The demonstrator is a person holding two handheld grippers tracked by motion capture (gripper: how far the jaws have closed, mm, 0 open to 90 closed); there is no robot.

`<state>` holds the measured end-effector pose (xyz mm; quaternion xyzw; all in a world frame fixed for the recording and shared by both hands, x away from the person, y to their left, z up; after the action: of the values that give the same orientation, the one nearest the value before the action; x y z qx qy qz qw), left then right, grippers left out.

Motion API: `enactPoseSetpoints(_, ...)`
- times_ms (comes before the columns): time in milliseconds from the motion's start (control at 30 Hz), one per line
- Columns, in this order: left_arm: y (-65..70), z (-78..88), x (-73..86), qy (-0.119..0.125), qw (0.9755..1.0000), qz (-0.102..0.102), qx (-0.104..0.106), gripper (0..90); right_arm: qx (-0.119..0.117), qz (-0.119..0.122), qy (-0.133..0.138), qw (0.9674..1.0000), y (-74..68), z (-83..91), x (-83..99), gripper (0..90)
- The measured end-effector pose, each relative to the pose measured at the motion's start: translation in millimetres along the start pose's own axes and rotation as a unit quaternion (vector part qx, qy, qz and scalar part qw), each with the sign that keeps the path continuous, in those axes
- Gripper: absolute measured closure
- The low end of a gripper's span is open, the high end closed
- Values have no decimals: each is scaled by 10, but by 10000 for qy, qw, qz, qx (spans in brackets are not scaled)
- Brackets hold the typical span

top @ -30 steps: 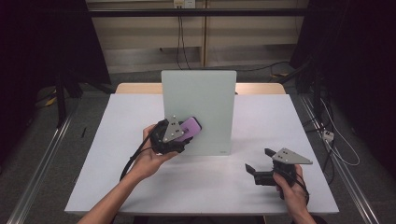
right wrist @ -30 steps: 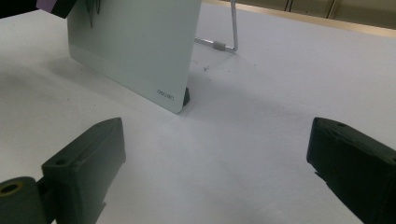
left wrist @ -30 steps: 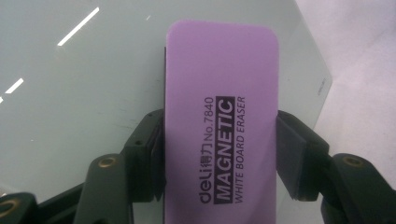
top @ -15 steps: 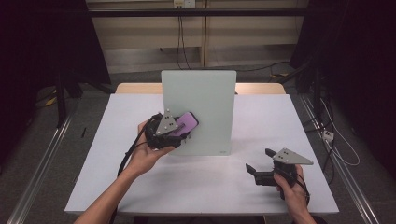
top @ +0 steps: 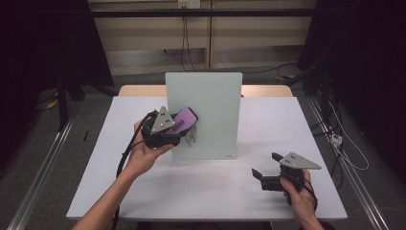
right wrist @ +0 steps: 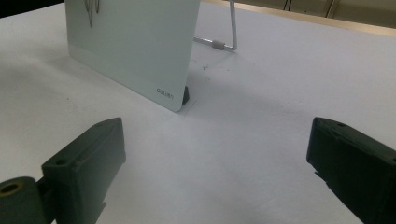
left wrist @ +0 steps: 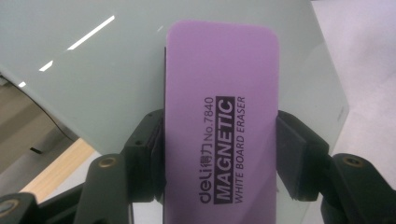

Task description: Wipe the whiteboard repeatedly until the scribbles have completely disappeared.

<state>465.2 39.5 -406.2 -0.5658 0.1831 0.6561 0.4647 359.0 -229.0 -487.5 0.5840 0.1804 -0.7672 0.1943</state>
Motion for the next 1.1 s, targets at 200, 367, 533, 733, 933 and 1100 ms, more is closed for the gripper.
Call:
enactPoseSetpoints(200, 172, -72, 116, -242, 9994, -182, 164, 409, -6, -8, -1, 10000, 1, 0, 0, 43)
enactPoseSetpoints(367, 275, -94, 219, -457, 9981, -309, 288, 410, -9, -19, 6, 10000, 2, 4, -1, 43)
enactPoseSetpoints(533, 362, -117, 305, -572, 9969, -399, 366, 410, -3, -27, -2, 10000, 0, 4, 1, 43)
enactPoseSetpoints(733, 482, -155, 407, -780, 9940, -564, 521, 410, -27, -10, -7, 10000, -13, -4, 1, 43)
enactPoseSetpoints(933, 523, -185, 425, -758, 9938, -539, 609, 410, -26, -14, -8, 10000, -7, 3, 2, 43)
enactPoseSetpoints(1100, 460, -159, 361, -734, 9948, -498, 496, 410, -34, -8, -10, 10000, -11, 2, 1, 43)
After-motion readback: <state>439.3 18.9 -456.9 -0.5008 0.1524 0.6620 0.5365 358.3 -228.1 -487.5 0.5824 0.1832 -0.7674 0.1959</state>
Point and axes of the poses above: each handheld gripper's, and its own axes: z roughly backward along the jaws, x roughly out of its underside, y roughly to its right, the point moved 10 cm from there along -z, roughly forward along the jaws, and after that the axes turned 12 degrees about y, right-handed, at the moved point
